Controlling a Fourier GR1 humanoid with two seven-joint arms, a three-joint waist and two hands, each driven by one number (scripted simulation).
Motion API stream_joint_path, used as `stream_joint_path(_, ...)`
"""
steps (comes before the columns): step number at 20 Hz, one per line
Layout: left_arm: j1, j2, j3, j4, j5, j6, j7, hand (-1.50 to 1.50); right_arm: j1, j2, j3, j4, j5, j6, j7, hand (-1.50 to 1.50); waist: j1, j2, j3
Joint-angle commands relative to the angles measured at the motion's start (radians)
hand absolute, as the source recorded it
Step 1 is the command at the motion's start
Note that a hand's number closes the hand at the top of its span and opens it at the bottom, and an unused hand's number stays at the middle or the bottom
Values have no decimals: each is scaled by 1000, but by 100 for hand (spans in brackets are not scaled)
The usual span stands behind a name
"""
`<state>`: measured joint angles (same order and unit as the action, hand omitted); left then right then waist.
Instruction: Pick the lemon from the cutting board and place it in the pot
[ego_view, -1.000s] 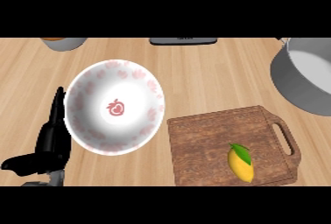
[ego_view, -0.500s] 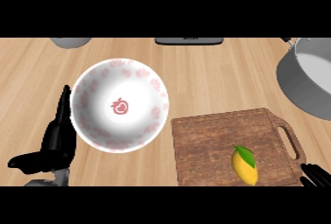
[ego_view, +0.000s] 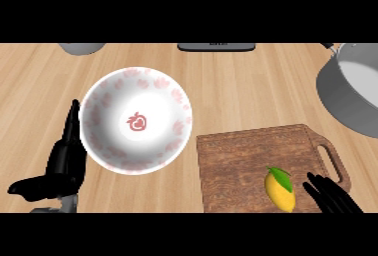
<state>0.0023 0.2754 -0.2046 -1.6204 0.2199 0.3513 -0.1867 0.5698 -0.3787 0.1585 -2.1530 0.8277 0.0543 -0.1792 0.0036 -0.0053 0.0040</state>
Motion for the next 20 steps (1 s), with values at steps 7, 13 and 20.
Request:
stream_joint_path(7,26,-34,-13,-3,-21,-51,36,0,-109,59,13,144,60,-8,-4,-150,-3,5,-4)
stream_joint_path(13,-41,-76,0,93,-55,-52,20,0,-138,112,66,189,124,-20,29,-150,-9,5,-4)
stream_joint_path(20,-84,-58,83,130,-27,-112,14,0,-269,114,46,244,126,50,49,-150,-8,7,-4)
